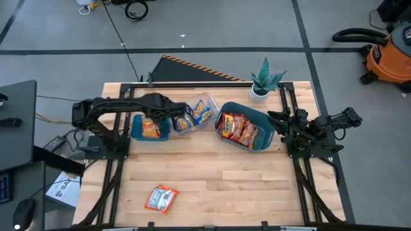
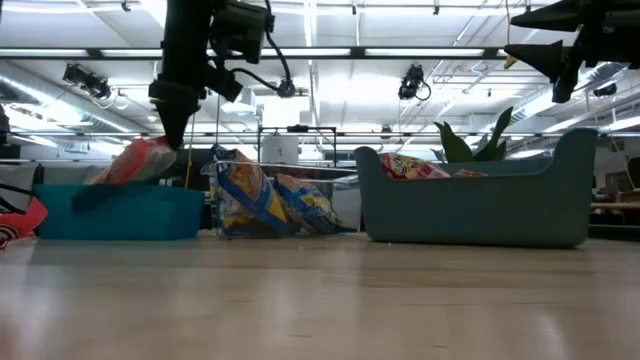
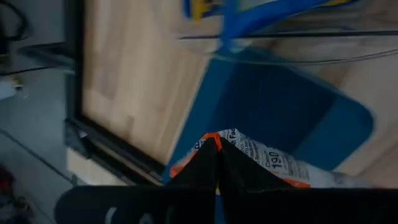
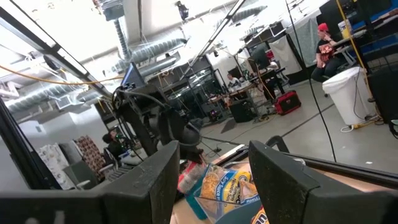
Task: Sort Maruchan noodles
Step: Put the orange noodle pack into the blue bin
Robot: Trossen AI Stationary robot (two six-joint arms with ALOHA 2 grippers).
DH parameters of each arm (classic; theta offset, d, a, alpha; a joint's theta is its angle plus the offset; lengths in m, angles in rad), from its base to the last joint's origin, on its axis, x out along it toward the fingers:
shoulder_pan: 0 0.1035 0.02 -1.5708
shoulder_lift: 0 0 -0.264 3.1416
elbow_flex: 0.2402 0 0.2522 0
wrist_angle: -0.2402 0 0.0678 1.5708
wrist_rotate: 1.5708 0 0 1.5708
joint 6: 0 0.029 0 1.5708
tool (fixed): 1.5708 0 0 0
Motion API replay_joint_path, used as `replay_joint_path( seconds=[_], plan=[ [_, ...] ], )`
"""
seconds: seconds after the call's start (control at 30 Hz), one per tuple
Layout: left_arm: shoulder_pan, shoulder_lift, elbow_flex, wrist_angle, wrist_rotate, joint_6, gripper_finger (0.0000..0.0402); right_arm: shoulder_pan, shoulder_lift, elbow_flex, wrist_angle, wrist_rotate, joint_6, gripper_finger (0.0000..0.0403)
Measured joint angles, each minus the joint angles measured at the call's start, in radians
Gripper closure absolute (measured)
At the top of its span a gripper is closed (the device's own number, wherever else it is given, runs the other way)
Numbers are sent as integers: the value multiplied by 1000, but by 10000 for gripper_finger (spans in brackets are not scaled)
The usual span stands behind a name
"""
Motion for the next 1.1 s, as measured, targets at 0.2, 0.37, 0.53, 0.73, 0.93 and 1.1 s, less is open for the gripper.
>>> replay_joint_path(
  seconds=[0.2,0.37,0.53,0.73,0.93,1.1],
  plan=[
    [0,60,0,24,11,11,395,0,0,0,0,0,0,204],
    [-5,95,0,41,17,23,394,0,0,0,0,0,0,204],
    [-17,108,0,44,17,17,355,0,0,0,0,0,0,204],
    [-37,101,0,-11,17,-12,263,0,0,0,0,0,0,204],
    [-110,66,0,-40,169,-122,232,0,0,0,0,0,0,204],
    [-269,52,0,162,443,-321,230,0,0,0,1,0,0,204]
  ],
)
